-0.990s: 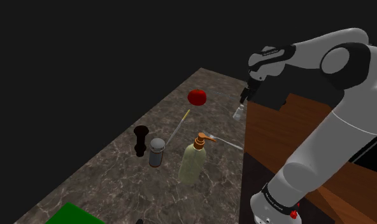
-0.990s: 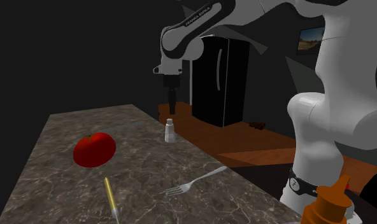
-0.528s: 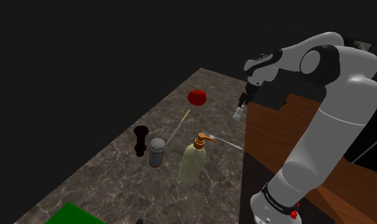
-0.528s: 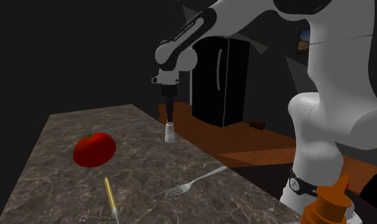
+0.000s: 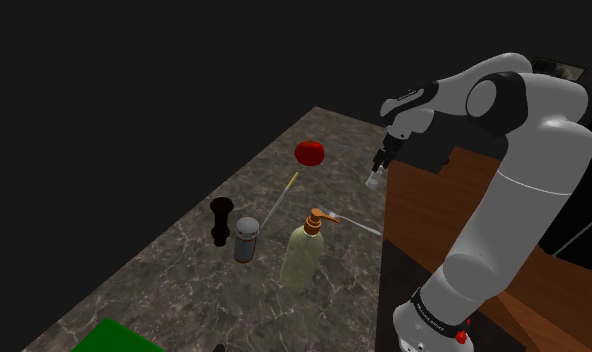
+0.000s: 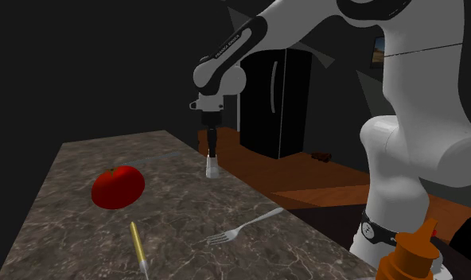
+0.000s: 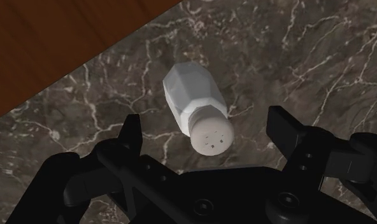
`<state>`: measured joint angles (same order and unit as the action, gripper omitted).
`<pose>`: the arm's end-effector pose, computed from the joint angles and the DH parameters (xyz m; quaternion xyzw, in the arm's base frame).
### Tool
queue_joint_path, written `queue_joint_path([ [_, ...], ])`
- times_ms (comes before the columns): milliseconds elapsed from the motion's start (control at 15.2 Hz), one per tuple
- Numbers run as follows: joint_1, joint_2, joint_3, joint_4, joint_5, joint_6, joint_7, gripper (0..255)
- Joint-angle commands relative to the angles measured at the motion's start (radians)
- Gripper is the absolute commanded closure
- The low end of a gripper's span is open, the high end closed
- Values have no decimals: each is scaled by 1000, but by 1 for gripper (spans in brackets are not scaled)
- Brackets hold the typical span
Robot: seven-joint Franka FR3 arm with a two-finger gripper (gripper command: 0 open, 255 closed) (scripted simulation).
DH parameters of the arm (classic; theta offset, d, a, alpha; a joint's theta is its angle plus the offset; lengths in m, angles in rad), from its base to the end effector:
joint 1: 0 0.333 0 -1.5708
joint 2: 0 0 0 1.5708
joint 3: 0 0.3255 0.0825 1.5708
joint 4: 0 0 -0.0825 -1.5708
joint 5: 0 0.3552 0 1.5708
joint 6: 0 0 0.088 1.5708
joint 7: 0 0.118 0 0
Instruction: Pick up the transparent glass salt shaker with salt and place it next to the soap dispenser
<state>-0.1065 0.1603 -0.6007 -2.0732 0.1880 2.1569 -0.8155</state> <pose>0.4230 -0.3397 0.3780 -0.9992 -0.0022 -0.0060 0.0382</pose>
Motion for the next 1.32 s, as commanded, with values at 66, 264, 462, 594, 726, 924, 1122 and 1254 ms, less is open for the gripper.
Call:
queue_joint_path([
  [66,0,0,0,0,0,0,0,0],
  [264,0,0,0,0,0,0,0,255],
  [462,0,0,0,0,0,0,0,255],
  [594,0,0,0,0,0,0,0,255],
  [726,0,0,0,0,0,0,0,255],
  [924,3,-15,-3,11,-13,-23,10,255],
  [1122,6,-37,-6,30,-30,-59,24,255],
  [1254,8,-50,-7,44,-41,-83,32,255],
])
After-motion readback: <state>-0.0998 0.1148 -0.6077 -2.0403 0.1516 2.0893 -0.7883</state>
